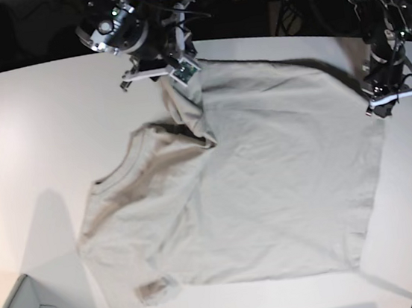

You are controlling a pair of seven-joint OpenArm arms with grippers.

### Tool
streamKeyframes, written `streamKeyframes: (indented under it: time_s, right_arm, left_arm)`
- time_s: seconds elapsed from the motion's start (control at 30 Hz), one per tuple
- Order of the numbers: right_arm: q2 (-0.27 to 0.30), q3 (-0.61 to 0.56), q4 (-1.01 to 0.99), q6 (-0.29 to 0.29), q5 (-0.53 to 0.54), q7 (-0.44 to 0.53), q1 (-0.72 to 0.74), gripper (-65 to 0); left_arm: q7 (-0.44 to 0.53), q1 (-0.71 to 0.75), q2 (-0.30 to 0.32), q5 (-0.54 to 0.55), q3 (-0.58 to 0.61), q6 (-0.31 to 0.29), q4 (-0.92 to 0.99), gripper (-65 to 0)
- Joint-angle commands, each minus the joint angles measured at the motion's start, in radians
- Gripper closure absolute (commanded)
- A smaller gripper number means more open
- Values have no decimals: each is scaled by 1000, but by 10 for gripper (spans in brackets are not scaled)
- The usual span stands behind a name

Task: Layout the t-shirt on the table in an organized manner, then fold the t-shirt properly
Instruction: 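Grasp the bunched shoulder fabric with the right gripper and pull it outward, then grasp the sleeve with the right gripper and drag it outward to smooth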

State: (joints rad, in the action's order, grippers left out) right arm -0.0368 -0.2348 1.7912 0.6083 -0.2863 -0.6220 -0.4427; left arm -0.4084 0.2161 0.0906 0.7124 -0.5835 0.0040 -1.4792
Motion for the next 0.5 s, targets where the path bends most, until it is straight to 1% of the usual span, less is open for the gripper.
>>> streamKeyframes:
  time_s: [0.0,0.1,0.17,0.23,0.27,0.33,0.47]
  right_arm:
    - [21,19,52,0,5,23,-6,-242]
    - [61,73,112,0,8,23,-21,-294]
    - [67,122,134,0,8,26,-8,-297]
    - [67,165,140,0,8,26,18,-282]
    - [70,177,140,0,9,24,43,-260]
    - [71,196,137,0,9,23,97,-189]
    - [65,205,55,0,9,23,219,-5]
  left_arm:
    - [18,-7,13,10,-3,-8,-16,-1]
    - [18,-7,13,10,-3,-8,-16,-1]
    - [19,-7,11,10,-3,-8,-16,-1]
    - [19,-7,10,10,-3,-8,-16,-1]
    - [19,-5,10,11,-3,-8,-16,-1]
    - [18,-5,8,11,-3,-8,-16,-1]
    - [15,-5,8,11,-3,-8,-16,-1]
